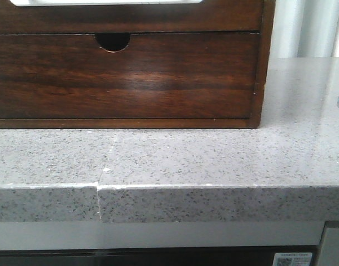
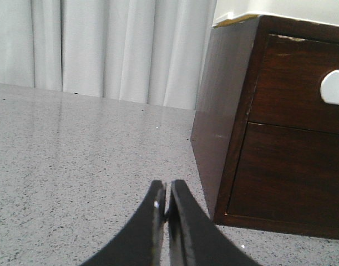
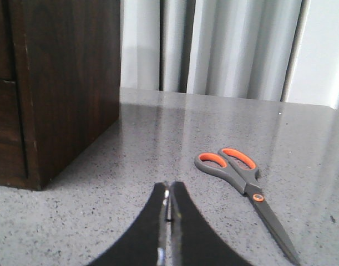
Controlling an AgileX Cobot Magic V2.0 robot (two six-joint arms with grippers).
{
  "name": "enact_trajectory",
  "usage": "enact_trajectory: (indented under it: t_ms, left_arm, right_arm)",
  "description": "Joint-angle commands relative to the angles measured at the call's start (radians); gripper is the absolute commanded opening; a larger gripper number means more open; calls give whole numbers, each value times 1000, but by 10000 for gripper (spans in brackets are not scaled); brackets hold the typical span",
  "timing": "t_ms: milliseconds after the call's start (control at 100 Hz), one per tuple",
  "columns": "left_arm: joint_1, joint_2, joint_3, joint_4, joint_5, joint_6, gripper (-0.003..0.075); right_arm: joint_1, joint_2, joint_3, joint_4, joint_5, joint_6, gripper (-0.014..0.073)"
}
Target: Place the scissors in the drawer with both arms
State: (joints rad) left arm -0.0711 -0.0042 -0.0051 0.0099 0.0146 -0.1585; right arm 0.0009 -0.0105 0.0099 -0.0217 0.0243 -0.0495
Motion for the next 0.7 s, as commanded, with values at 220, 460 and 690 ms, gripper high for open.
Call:
enact_trajectory:
  t_ms: [220, 460, 690]
  left_arm:
    - [-8, -30, -65, -3, -78, -7, -20]
    - [-8, 35, -255, 46, 89, -7, -20]
    - [-8, 189, -436, 87, 220, 8, -20]
  right_arm:
    - [2, -20, -91, 115, -61, 0, -69]
    - [2, 51, -265, 113, 112, 0, -69]
    - [2, 238, -449, 62, 295, 0, -69]
